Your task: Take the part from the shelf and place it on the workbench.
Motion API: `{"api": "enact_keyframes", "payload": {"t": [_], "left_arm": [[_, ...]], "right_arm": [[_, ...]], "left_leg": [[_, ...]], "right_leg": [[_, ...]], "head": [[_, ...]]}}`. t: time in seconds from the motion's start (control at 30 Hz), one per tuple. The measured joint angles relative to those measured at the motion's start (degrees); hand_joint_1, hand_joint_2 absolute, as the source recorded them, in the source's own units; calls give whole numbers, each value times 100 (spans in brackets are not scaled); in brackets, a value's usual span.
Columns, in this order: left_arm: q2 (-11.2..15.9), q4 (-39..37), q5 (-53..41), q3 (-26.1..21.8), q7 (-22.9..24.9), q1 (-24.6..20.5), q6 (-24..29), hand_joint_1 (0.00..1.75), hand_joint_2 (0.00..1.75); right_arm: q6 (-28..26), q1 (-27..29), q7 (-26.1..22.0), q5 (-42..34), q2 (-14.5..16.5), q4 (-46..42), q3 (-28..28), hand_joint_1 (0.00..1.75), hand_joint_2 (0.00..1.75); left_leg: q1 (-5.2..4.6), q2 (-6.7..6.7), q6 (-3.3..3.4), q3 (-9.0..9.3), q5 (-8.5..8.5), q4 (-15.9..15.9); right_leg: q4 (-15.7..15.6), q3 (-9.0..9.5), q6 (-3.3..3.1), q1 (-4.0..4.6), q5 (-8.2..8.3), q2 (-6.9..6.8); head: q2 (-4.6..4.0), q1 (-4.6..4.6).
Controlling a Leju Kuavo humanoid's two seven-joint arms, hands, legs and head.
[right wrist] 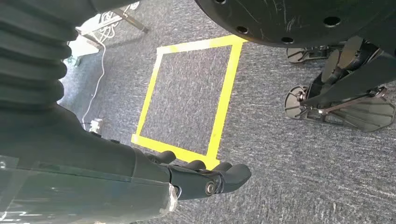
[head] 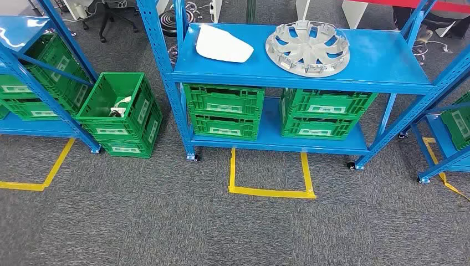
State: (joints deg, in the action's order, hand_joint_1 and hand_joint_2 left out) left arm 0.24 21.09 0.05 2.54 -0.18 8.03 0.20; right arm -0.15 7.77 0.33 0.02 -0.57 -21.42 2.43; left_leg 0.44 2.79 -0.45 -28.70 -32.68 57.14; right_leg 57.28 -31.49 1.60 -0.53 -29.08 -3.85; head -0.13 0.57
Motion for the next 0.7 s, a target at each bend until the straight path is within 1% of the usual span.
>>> {"api": "enact_keyframes", "payload": {"t": [0.13, 0.33, 0.7], "left_arm": [[-3, 0, -173, -43, 6, -12, 42, 0, 175], [-42, -2, -1042, -212, 78, -92, 273, 0, 175], [-205, -61, -2756, -627, 233, -302, 707, 0, 175]], "right_arm": [[-19, -29, 0, -104, 0, 1, 13, 0, 175], [-171, -161, 43, -661, 0, 3, 149, 0, 175], [-504, -410, 338, -1752, -26, 32, 815, 0, 175]], "left_leg": [[0, 0, 0, 0, 0, 0], [0, 0, 0, 2, 0, 0], [0, 0, 0, 1, 0, 0]], "right_leg": [[0, 0, 0, 0, 0, 0], [0, 0, 0, 0, 0, 1], [0, 0, 0, 0, 0, 1]], "head": [[0, 0], [0, 0], [0, 0]]}}
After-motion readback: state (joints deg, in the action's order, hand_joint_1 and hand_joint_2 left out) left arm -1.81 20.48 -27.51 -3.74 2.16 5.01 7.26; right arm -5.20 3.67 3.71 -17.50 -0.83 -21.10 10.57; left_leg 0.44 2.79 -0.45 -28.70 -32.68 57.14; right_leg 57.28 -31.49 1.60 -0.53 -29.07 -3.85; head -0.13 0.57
